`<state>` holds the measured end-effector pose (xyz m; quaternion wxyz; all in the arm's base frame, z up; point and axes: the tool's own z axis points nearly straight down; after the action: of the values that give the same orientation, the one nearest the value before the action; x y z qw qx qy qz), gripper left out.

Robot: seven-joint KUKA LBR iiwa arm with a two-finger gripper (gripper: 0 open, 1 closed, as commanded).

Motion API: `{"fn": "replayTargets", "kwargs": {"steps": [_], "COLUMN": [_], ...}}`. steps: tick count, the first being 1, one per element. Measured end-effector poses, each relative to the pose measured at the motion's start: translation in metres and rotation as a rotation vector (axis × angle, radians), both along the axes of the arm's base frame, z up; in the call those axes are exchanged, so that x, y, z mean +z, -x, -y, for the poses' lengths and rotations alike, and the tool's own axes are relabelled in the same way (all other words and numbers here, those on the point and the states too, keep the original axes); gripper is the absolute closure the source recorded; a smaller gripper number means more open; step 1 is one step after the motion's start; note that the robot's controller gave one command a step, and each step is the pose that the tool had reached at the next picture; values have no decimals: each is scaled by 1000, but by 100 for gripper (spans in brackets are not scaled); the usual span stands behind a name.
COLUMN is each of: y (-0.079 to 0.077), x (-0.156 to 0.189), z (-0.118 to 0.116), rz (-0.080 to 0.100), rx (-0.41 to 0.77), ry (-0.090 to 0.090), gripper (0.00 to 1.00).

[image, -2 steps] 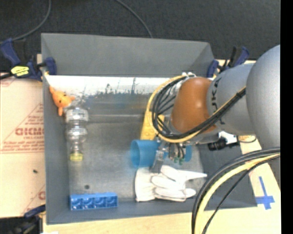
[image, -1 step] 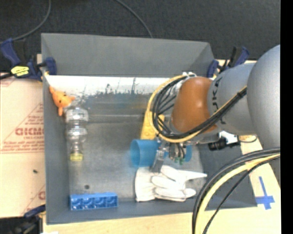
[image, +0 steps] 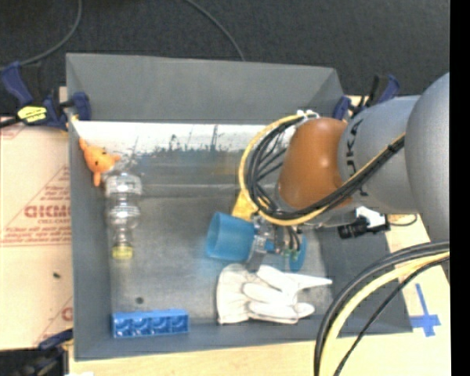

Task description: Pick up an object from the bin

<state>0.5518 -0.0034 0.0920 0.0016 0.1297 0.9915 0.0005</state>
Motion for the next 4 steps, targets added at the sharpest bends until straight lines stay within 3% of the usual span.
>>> {"fn": "replayTargets", "kwargs": {"steps": [2,4], "y": [-1,1], "x": [18,47], "z": [0,0], "rz": [4,-4], "rx": [1,3], "ry": [-1,-1], "gripper": [100,100]}}
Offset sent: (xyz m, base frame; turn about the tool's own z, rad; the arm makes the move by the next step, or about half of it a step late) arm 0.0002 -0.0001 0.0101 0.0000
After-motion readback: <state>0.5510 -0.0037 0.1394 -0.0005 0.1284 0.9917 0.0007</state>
